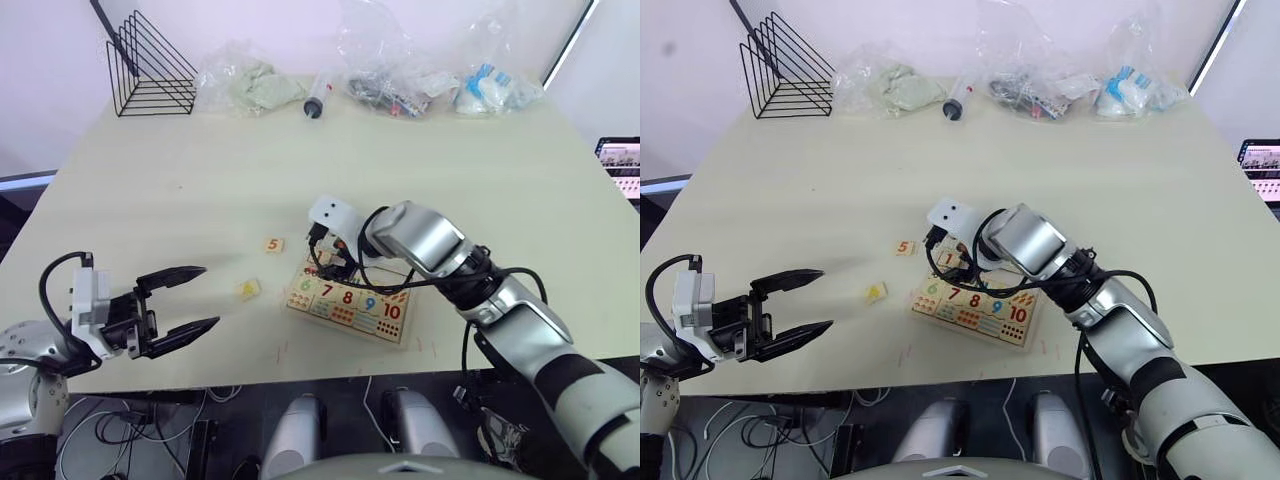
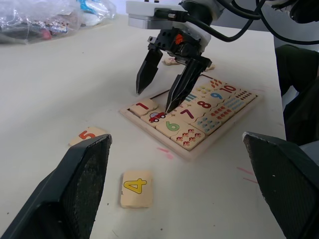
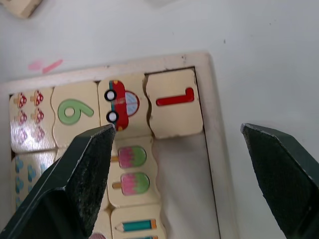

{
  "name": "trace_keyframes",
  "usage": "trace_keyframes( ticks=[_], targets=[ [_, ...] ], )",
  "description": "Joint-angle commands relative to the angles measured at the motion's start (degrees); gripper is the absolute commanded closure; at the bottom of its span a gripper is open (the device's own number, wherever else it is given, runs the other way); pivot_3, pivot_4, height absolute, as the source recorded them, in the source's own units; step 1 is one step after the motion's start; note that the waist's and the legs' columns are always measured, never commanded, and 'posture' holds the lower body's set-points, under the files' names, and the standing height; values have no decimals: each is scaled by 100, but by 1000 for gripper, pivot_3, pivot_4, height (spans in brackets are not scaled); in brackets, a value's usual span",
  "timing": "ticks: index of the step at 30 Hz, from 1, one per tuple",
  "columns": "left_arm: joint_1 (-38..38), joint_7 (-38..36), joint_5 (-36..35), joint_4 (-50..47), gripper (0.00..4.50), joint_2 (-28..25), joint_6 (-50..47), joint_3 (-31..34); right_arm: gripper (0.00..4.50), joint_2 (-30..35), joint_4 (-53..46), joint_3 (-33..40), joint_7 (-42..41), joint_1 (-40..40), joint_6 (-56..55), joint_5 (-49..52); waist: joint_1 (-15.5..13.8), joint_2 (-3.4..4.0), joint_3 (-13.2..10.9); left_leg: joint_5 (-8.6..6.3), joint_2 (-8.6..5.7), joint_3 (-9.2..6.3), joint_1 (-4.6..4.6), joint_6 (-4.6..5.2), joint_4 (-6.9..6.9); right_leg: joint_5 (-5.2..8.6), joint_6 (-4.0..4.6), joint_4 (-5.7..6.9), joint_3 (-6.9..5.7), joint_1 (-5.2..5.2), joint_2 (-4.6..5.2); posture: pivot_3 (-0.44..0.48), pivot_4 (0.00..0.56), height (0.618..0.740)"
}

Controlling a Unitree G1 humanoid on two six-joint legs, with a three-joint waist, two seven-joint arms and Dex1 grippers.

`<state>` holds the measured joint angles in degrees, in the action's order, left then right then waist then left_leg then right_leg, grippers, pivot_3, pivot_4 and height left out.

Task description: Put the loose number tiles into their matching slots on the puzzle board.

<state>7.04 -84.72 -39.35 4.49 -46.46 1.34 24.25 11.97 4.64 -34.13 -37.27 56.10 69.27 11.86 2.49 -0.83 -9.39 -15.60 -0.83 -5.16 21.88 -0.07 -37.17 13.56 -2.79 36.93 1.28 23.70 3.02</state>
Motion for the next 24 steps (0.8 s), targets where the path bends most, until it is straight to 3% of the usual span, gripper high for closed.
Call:
trace_keyframes(
  ticks=[1, 4, 7, 14, 24],
  targets=[
    [-15, -26, 12, -47, 0, 5, 49, 124, 270, 77, -415, 241, -85, -95, -355, 36, -1, -2, 1, 0, 0, 0, 0, 0, 0, 0, 0, 0, 0, 0, 0, 0, 150, 740],
    [-46, -35, 19, -22, 0, -6, 44, 113, 270, 129, -585, 389, -117, -343, -692, 58, -1, -6, 4, 0, 0, 1, 0, 0, 0, 0, 0, 0, 1, 0, 0, 0, 150, 740],
    [-81, -36, 22, -14, 0, -16, 32, 102, 1093, 167, -670, 482, -135, -539, -954, 36, -5, -12, 7, 0, 0, 2, 0, 0, 0, 0, 0, 0, 1, -1, 0, 0, 150, 740],
    [-109, -47, 26, -12, 0, -34, 15, 107, 4432, 275, -588, 419, -182, -776, -1522, -159, -2, -16, 9, 0, 1, 1, -1, 0, -1, 0, 0, 0, 1, -1, 0, 0, 150, 740],
    [-129, -63, 40, -12, 0, -47, -6, 136, 4432, 413, -519, 268, -378, -871, -1436, -333, -5, -19, 12, 0, 1, 2, -1, 0, -1, 0, 0, 0, 1, -2, 0, 0, 150, 740]
  ],
)
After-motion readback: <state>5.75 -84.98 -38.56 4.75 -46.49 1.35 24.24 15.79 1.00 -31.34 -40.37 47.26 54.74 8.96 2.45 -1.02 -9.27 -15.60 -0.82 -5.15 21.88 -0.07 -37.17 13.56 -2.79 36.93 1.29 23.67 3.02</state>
